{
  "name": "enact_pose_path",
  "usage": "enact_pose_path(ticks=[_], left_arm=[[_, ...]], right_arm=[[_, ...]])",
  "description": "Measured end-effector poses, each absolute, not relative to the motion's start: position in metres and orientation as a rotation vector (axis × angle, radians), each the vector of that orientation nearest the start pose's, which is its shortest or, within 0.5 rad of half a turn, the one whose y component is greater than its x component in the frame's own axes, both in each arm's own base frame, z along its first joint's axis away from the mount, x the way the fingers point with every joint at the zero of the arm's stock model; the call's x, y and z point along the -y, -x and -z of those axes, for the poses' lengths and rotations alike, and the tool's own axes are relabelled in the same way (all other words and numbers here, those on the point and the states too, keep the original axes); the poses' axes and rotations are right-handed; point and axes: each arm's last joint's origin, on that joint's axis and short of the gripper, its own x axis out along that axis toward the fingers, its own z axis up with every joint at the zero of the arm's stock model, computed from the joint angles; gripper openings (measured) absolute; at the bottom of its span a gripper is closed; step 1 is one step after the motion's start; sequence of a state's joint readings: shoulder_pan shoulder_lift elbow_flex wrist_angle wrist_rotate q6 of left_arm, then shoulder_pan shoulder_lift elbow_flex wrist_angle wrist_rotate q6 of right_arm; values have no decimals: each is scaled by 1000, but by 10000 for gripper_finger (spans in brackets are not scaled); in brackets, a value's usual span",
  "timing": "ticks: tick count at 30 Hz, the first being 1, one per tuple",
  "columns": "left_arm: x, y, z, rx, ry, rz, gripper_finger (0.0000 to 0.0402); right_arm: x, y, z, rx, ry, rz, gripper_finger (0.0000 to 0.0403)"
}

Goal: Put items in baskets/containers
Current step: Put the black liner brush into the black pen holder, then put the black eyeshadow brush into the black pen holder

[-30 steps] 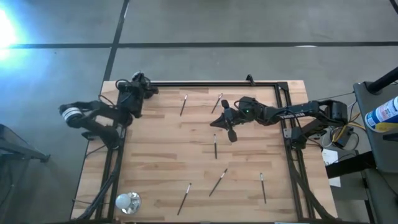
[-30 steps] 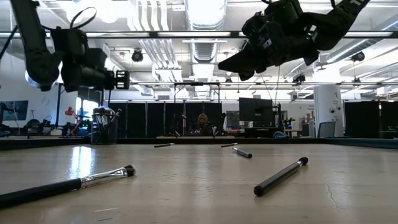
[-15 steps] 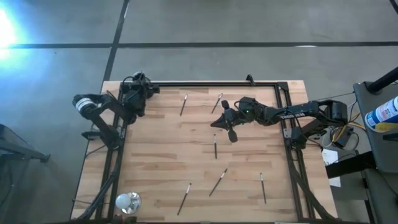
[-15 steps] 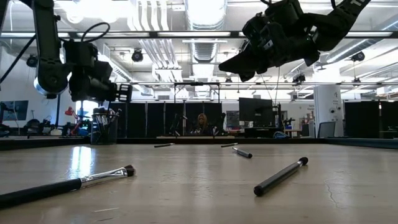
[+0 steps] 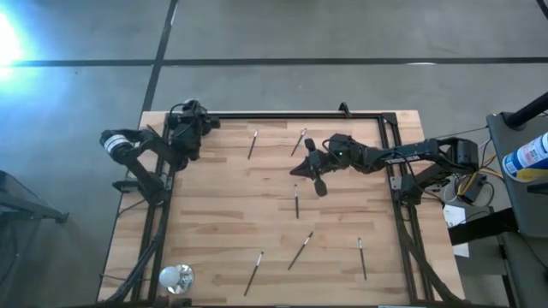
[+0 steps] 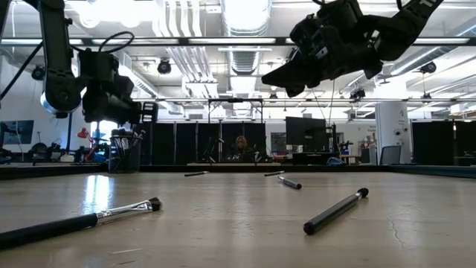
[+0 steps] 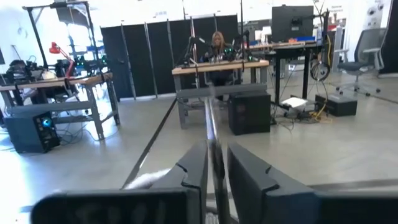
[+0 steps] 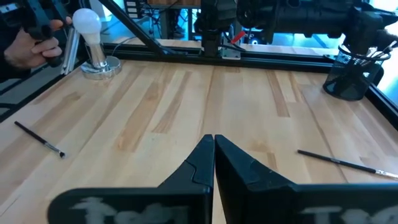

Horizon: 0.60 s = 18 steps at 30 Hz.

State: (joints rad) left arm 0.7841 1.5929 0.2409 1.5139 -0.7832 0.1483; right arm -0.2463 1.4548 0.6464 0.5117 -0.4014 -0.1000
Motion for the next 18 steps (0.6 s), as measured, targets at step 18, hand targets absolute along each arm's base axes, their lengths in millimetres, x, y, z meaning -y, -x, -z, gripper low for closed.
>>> enact_pose_path(ticks=[18], left_arm=[[-171,-146,-151,16,-56,-1561,0]], right_arm=[[56,-287,-201,-286,-10,-181,8]])
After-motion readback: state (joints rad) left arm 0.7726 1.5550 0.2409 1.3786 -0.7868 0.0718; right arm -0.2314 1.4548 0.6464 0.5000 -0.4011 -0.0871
